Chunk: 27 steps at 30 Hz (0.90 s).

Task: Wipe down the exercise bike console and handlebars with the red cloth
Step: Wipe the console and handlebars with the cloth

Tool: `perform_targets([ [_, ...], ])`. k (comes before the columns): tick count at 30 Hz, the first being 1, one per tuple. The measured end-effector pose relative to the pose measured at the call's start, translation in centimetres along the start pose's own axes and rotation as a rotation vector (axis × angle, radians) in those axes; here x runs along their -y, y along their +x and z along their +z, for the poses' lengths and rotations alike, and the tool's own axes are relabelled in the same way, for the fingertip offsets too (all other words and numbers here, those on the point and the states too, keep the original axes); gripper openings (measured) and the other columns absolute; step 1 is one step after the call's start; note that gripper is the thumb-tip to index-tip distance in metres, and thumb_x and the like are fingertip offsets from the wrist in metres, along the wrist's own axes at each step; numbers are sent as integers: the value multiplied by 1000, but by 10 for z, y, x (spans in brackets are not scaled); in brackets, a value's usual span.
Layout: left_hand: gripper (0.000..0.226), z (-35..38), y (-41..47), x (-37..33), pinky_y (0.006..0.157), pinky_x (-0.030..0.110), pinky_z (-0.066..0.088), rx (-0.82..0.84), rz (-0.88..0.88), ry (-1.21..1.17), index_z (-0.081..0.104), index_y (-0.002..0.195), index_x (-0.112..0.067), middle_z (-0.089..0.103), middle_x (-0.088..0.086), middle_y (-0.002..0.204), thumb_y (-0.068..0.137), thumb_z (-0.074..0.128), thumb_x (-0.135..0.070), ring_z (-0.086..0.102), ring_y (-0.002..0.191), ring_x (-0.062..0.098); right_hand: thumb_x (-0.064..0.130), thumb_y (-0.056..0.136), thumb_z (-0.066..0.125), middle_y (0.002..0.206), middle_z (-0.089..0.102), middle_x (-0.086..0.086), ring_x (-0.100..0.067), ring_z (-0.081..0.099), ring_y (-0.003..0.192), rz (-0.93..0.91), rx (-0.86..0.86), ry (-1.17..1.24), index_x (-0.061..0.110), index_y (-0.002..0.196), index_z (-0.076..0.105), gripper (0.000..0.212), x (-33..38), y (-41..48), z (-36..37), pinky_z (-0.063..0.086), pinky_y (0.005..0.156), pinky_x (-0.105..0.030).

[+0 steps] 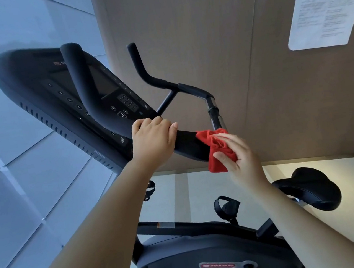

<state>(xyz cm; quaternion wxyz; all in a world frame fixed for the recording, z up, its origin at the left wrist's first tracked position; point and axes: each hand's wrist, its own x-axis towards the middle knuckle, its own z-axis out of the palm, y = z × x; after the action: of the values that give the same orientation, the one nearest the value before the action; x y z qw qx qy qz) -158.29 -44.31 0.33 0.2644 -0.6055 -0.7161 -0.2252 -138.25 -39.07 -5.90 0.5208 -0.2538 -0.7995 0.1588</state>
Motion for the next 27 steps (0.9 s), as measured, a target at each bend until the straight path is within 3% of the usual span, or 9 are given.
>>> perform_targets([
  [3, 45, 2, -1, 0, 95, 32, 20, -30, -4, 3, 63, 86, -19, 59, -2, 86, 99, 23, -36, 53, 87, 23, 54, 86, 48, 113, 57, 12, -6, 54, 108, 109, -64, 125, 16, 119, 58, 51, -2, 11, 0, 37, 88, -5],
  [11, 55, 6, -4, -6, 92, 29, 20, -139, -44, -4, 64, 81, -26, 58, -8, 80, 94, 12, -38, 50, 80, 16, 57, 86, 45, 112, 58, 10, -7, 54, 108, -61, 130, 56, 11, 114, 62, 57, -28, 30, -9, 36, 93, -7],
  [14, 49, 3, -5, -11, 91, 28, 19, -146, -73, 8, 66, 82, -27, 59, -9, 83, 94, 19, -35, 50, 81, 15, 45, 89, 52, 106, 65, 2, -14, 61, 98, -12, 157, 89, 9, 109, 64, 43, -42, 47, -17, 40, 80, -4],
  [17, 38, -1, -1, -17, 95, 29, 17, -57, -142, -36, 67, 85, -31, 59, -11, 89, 94, 30, -31, 51, 90, 14, 53, 88, 48, 100, 65, 6, -8, 62, 92, -6, 157, 207, 17, 108, 62, 44, -50, 61, -24, 44, 72, -5],
  [19, 36, -2, 7, -30, 94, 30, 17, 3, -233, -109, 67, 85, -34, 58, -12, 90, 93, 32, -35, 50, 92, 12, 58, 87, 44, 108, 63, 9, -3, 59, 100, -133, 264, 250, 22, 114, 60, 47, -52, 63, -22, 45, 81, -10],
  [22, 36, 6, 15, -64, 90, 34, 22, -5, -353, -59, 67, 86, -33, 59, -11, 87, 93, 32, -41, 52, 90, 13, 54, 88, 43, 122, 60, 3, -7, 51, 116, -336, 411, 178, 17, 123, 57, 53, -71, 59, -17, 36, 100, -16],
  [25, 42, 18, 13, -84, 99, 38, 22, -4, -430, 152, 69, 82, -33, 64, -12, 91, 95, 30, -43, 54, 97, 13, 58, 87, 41, 120, 62, -1, -6, 52, 113, -335, 451, 192, 14, 121, 58, 58, -97, 72, -25, 36, 99, -14],
  [27, 45, 18, 11, -85, 98, 36, 22, 19, -441, 192, 68, 78, -36, 65, -16, 89, 95, 28, -46, 52, 97, 9, 56, 87, 42, 118, 63, -3, -13, 55, 112, -329, 480, 170, 12, 119, 60, 57, -112, 88, -29, 41, 99, -24],
])
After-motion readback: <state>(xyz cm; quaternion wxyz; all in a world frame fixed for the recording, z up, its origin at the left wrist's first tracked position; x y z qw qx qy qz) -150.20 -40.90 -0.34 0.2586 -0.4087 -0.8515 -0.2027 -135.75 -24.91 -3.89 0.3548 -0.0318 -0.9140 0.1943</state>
